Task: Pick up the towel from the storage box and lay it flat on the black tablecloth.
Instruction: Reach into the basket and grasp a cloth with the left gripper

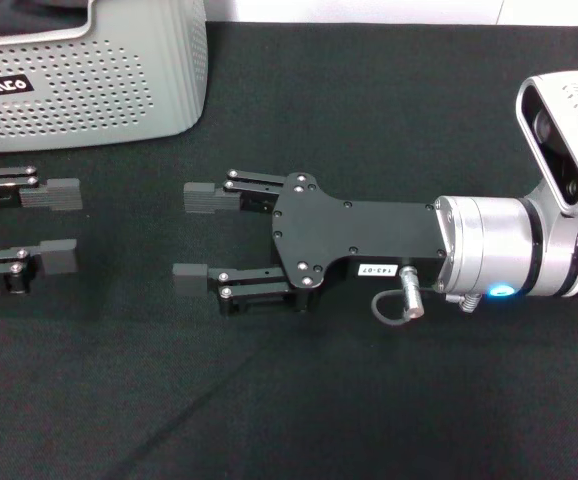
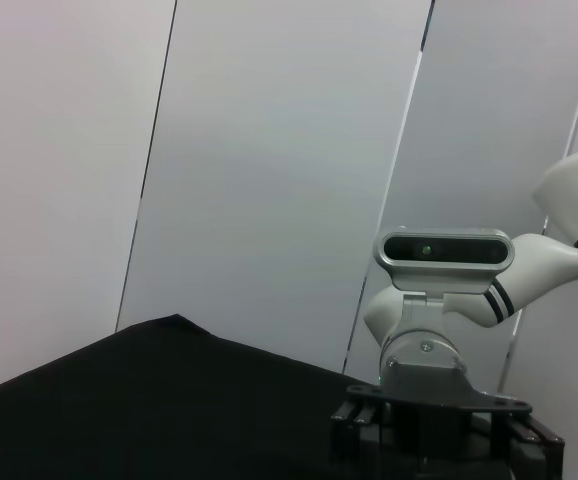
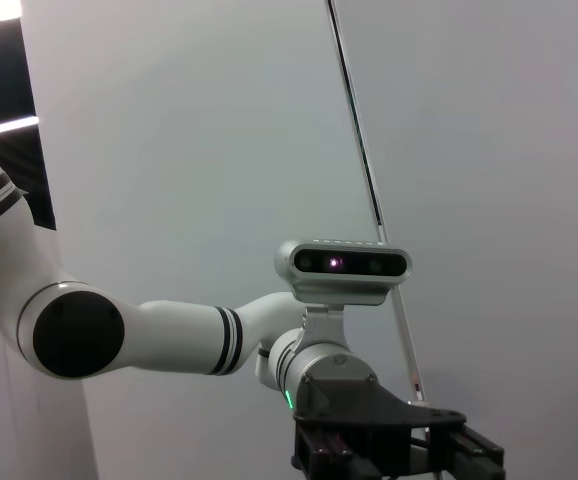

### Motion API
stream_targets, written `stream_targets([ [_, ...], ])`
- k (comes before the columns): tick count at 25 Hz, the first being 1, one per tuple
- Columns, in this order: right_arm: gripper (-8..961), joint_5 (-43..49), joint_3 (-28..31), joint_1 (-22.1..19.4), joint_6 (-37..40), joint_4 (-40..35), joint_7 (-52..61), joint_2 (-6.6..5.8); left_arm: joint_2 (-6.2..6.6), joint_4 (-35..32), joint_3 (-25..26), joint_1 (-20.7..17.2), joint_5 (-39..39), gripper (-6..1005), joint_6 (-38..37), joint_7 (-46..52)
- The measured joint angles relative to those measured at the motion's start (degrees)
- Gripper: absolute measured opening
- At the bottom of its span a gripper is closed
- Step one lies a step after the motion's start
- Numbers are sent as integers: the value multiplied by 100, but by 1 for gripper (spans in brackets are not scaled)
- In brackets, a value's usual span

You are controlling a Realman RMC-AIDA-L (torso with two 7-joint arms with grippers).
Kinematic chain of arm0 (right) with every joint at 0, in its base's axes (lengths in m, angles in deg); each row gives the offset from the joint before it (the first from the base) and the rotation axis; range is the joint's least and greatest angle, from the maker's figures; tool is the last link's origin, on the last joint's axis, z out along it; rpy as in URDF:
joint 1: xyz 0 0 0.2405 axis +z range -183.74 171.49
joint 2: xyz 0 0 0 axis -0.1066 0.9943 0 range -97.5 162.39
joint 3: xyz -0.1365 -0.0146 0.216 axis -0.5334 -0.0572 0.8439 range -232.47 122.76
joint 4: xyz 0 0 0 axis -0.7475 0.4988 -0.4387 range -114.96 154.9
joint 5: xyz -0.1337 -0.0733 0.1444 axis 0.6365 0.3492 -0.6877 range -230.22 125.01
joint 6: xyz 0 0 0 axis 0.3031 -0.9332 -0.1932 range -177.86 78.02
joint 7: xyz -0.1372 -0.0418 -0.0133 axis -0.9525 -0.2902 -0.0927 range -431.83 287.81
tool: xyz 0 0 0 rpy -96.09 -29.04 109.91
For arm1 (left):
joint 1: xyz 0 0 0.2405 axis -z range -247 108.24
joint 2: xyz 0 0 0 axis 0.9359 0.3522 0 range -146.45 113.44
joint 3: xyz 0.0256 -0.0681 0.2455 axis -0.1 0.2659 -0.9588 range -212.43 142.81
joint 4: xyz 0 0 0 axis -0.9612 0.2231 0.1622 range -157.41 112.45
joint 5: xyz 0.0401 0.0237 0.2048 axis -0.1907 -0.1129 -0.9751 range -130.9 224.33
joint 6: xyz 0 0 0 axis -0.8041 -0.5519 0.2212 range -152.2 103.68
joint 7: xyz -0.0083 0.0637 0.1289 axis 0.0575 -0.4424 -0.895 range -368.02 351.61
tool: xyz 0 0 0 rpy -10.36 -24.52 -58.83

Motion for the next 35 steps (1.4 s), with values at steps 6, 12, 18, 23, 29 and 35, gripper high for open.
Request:
stream_targets([
  [6,768,0,71,-19,-37,5,-2,3,-29,67,0,37,-20,636,7,-53],
  [12,767,-3,84,-25,-38,5,-3,9,-43,101,0,45,-25,635,11,-114],
  [18,767,-6,87,-38,-38,6,-4,9,-68,102,45,16,16,634,11,-154],
  [23,767,-6,227,-177,-43,45,-96,3,-237,-277,830,136,362,633,13,596],
  [29,767,-7,601,-493,-27,272,-141,-21,-849,-3723,1657,369,-166,632,1176,2131],
  [35,766,-23,766,-777,-46,326,-329,5,-1673,-6183,1359,736,-2645,630,2629,2182],
])
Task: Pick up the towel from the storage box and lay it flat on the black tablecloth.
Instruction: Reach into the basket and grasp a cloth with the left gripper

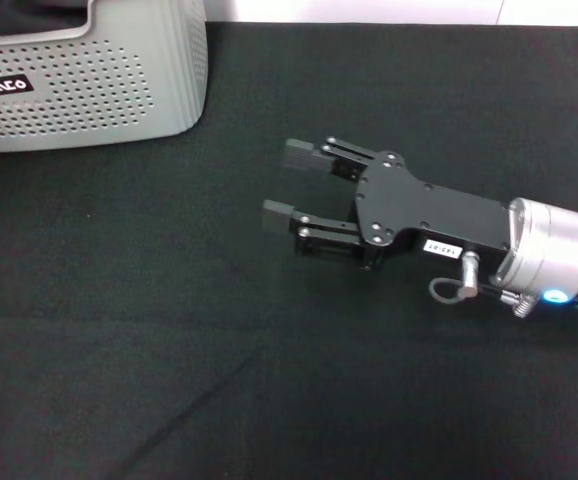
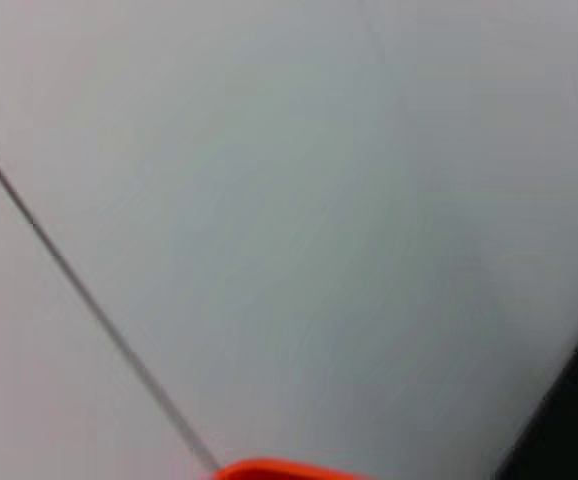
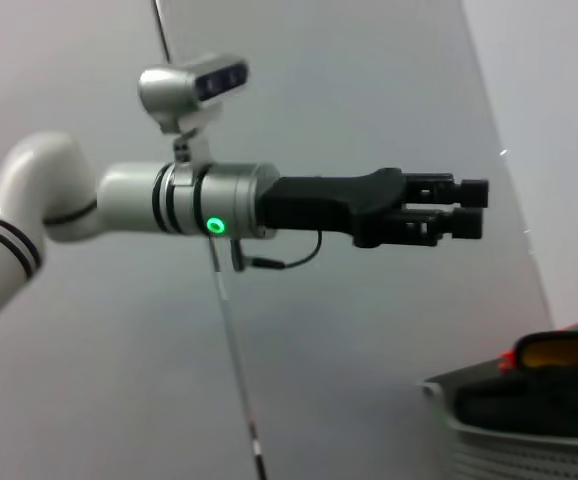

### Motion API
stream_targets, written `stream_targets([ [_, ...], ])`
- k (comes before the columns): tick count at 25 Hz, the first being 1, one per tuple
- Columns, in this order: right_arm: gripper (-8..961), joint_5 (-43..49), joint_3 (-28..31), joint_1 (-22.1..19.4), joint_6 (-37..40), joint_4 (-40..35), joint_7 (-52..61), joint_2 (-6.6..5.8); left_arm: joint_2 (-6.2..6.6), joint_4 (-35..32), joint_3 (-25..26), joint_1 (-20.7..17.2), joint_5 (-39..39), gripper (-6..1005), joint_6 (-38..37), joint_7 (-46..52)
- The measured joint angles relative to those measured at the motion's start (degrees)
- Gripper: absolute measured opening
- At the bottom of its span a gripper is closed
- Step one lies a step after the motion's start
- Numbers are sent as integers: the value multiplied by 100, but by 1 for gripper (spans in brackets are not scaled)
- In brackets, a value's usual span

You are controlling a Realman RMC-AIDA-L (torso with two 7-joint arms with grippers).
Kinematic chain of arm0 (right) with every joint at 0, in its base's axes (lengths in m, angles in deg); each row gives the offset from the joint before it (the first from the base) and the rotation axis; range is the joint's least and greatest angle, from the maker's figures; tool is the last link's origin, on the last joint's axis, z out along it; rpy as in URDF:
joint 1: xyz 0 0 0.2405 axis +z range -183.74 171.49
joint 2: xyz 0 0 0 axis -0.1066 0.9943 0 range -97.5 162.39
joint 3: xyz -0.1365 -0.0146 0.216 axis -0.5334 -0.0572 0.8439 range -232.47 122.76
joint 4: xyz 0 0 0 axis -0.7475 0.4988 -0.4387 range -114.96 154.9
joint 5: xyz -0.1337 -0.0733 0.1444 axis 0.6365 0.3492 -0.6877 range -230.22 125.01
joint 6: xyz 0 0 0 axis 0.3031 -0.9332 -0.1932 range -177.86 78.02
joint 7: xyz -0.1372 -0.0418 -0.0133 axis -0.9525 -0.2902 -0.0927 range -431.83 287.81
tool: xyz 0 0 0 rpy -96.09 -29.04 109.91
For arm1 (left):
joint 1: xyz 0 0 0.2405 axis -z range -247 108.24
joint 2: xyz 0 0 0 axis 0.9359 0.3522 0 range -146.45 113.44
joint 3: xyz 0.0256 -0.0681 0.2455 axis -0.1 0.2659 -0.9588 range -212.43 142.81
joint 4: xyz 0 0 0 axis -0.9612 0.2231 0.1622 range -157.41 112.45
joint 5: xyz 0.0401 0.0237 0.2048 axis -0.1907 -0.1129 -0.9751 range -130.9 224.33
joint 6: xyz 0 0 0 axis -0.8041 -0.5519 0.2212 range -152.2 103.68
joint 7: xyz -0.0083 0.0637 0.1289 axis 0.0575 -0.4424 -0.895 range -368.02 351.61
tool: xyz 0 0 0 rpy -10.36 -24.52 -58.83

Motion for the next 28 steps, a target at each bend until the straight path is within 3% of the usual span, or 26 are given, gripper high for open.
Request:
stream_targets([
  [1,766,-10,19,-41,-3,2,-42,5,-48,-131,-153,75,-288,630,176,2],
  [7,766,-45,158,-229,19,34,-110,-3,-25,302,-1290,151,-1802,628,1588,27],
  [12,766,-20,279,-237,0,73,-136,5,-25,849,-1562,391,-2872,625,2062,38],
  [20,766,-31,370,-195,-20,108,-264,5,-36,1355,-1770,457,-3447,621,2573,14],
  [28,765,-48,434,-205,-94,111,-328,12,-53,1515,-1845,464,-3488,617,3154,63],
])
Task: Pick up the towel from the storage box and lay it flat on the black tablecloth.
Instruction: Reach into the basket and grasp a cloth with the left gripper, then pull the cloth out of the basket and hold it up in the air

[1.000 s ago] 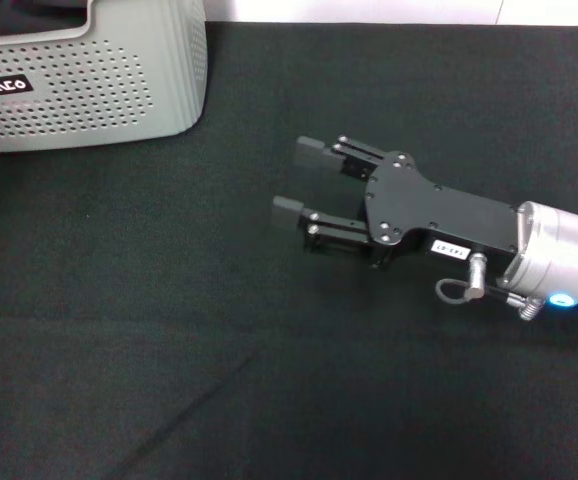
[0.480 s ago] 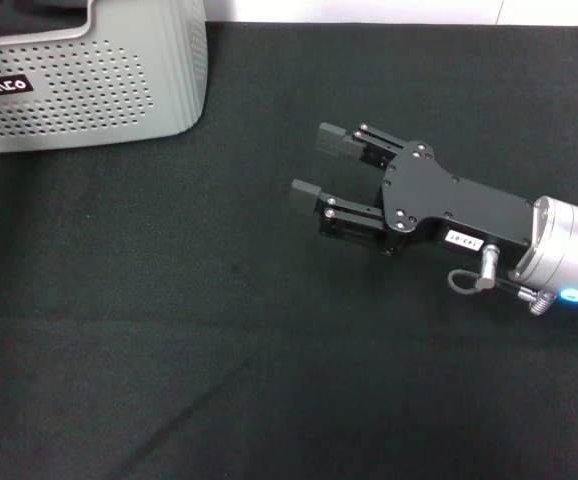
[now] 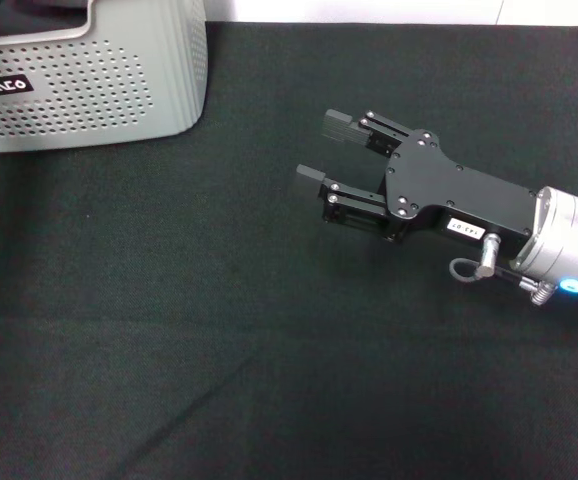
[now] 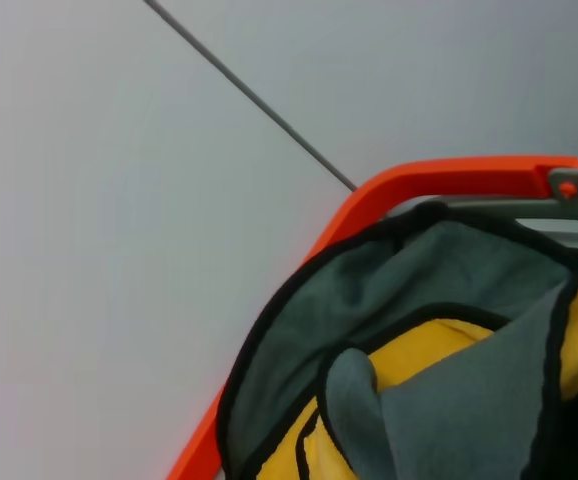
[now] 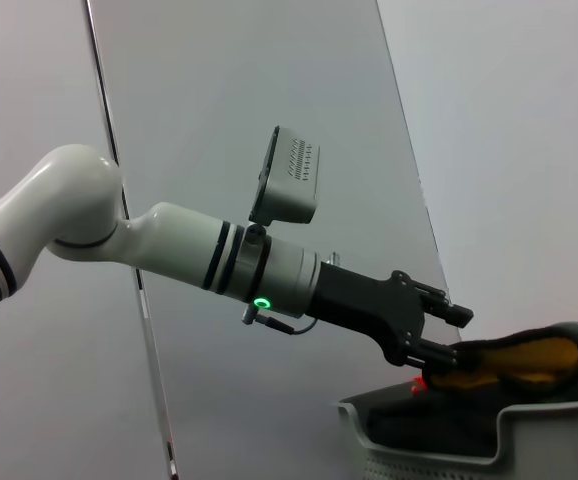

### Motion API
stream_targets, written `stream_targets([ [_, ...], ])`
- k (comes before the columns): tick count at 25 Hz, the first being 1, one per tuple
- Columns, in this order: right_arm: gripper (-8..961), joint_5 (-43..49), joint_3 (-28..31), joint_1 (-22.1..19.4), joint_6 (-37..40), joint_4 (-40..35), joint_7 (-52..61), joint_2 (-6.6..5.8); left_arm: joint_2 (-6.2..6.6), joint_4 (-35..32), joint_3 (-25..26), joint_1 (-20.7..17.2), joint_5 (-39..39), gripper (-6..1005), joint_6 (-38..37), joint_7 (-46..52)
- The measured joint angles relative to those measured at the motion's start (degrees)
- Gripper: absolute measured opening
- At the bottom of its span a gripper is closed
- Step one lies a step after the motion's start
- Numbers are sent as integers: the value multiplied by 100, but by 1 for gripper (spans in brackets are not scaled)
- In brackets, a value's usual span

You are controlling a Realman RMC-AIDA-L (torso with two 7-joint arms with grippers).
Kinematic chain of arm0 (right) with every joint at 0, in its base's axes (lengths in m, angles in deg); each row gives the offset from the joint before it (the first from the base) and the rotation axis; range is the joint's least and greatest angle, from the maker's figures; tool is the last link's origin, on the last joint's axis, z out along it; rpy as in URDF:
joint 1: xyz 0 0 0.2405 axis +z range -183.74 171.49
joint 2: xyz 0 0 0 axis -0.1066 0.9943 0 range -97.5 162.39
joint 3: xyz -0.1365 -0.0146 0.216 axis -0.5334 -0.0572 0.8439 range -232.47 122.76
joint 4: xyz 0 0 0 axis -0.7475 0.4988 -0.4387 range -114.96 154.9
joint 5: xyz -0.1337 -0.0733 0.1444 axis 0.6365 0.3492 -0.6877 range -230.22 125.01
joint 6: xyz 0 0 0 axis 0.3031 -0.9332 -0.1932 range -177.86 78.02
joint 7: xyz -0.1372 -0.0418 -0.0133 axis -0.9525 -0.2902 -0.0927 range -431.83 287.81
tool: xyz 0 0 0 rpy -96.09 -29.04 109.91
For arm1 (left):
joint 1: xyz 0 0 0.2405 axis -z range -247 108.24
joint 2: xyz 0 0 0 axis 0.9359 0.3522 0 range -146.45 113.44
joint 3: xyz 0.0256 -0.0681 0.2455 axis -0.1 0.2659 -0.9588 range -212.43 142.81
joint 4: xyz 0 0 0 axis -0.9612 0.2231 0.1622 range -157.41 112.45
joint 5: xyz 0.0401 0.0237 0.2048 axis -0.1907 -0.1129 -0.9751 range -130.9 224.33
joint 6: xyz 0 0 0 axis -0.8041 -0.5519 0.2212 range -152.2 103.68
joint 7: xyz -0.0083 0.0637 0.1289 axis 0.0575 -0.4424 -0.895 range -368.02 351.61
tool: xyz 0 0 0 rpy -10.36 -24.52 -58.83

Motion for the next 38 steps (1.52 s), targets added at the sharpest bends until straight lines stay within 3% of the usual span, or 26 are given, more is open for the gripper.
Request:
stream_targets([
  [15,765,1,3,-31,-84,-2,-5,9,-5,315,-171,37,-29,518,88,0],
  [23,764,-3,140,-213,-30,-47,-5,9,-7,231,-130,-28,265,190,92,404],
  [26,764,-4,149,-243,-1,-52,-5,8,2,12,-99,-164,658,83,-33,499],
  [30,764,-6,156,-261,145,-55,-5,7,31,-309,82,-273,1319,18,-400,568],
  [31,764,-6,161,-263,188,-55,-6,4,80,-555,469,-288,2059,18,-918,606],
  [34,764,-6,209,-258,334,-55,-51,-6,127,-727,812,-284,2730,17,-1336,680],
  [35,764,-6,230,-259,404,-55,-89,-7,170,-962,1055,-329,3373,17,-1704,803],
  [38,764,-3,290,-265,572,-55,-186,-13,200,-1366,1148,-430,3798,16,-1910,962],
])
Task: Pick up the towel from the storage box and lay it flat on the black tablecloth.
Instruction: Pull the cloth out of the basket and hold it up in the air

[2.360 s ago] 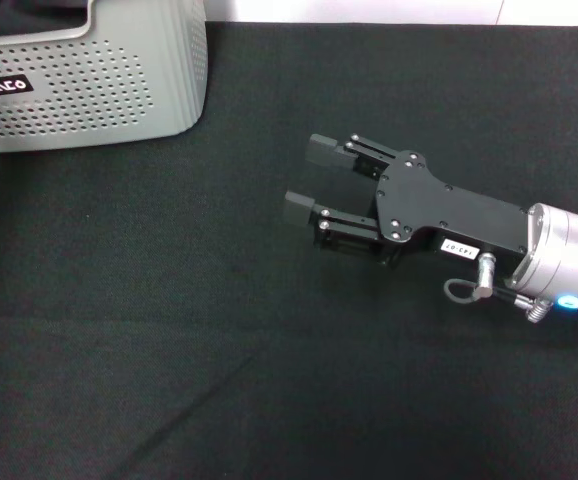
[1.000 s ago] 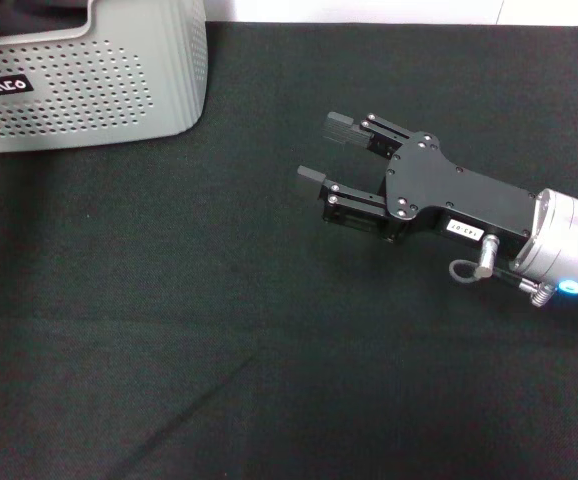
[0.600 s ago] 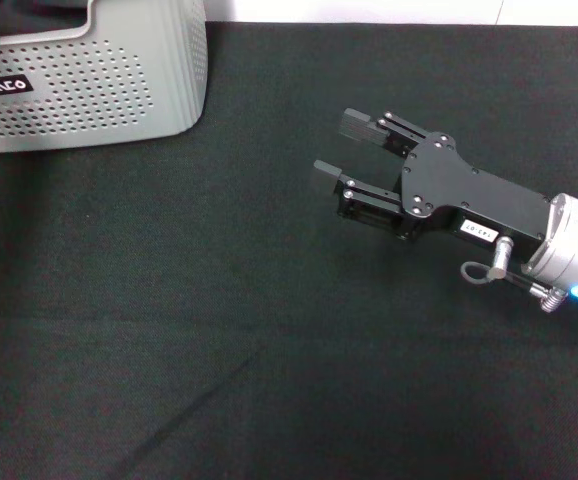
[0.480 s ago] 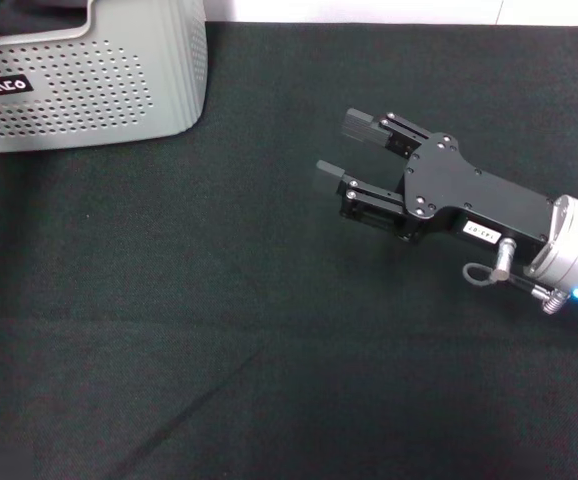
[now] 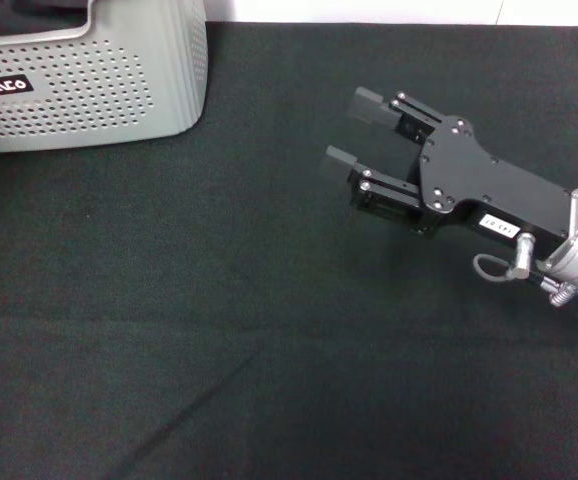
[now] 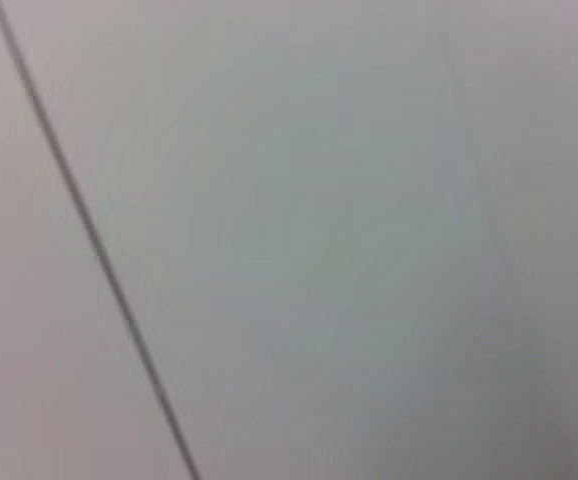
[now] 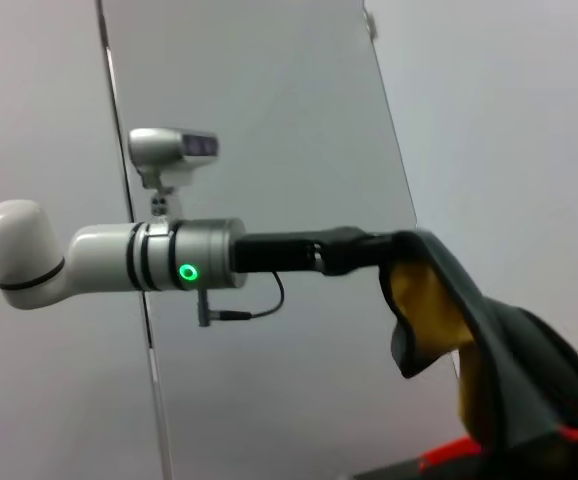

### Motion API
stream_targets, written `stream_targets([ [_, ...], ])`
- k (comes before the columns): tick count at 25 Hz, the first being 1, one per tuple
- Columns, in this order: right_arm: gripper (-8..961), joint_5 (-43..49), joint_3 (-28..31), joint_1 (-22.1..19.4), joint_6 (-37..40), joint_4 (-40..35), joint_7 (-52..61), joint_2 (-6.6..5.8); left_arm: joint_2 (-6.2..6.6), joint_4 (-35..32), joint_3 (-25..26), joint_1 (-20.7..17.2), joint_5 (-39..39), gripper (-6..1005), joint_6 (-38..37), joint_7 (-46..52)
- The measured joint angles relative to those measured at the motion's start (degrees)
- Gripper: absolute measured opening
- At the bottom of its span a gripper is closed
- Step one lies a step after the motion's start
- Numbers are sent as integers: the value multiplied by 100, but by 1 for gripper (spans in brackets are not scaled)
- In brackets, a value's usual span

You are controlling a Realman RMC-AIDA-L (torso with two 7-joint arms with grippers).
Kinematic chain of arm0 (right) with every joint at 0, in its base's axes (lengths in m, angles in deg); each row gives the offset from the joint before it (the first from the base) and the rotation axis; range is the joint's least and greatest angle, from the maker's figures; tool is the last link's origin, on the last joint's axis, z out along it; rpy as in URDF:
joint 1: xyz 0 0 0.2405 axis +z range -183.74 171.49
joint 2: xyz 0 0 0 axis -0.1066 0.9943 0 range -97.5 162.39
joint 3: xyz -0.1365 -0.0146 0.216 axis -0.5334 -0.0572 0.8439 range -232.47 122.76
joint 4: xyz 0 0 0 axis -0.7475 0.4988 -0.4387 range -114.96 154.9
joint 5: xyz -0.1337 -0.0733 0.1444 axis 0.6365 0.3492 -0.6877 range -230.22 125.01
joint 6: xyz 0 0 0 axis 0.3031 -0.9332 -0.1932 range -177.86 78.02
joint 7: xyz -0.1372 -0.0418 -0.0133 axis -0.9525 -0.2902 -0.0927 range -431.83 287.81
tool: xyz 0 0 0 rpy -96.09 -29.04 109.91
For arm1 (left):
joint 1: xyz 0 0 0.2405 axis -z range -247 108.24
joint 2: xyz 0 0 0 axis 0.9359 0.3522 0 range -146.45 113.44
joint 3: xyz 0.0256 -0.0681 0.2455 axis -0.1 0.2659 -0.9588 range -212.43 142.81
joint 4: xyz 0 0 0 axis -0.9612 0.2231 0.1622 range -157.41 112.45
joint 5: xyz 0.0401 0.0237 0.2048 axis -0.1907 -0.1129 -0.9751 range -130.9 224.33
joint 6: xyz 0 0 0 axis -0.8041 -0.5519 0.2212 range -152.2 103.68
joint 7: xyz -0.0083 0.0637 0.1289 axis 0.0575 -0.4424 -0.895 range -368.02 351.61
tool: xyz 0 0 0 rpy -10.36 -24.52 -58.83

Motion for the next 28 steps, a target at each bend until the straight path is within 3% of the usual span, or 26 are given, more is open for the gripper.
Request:
stream_targets([
  [6,763,-3,30,38,263,0,-169,-5,-18,-1241,-4,-277,668,17,-154,629],
  [11,763,36,79,33,469,-13,-320,2,90,-1327,31,-345,1429,17,-268,1018],
  [16,763,164,20,31,343,-78,-1001,22,19,-1335,47,-562,1852,18,-300,1060],
  [20,763,115,-121,-240,-819,-645,-2984,21,-117,-1337,-24,-608,1892,18,-345,1036],
  [23,763,-325,-452,-494,-1731,-1349,-4436,21,-152,-1337,-55,-631,1862,18,-347,1024],
  [28,762,-1917,-1437,-529,-1788,-1807,-7530,21,-163,-1322,-57,-611,1857,19,-348,1045],
])
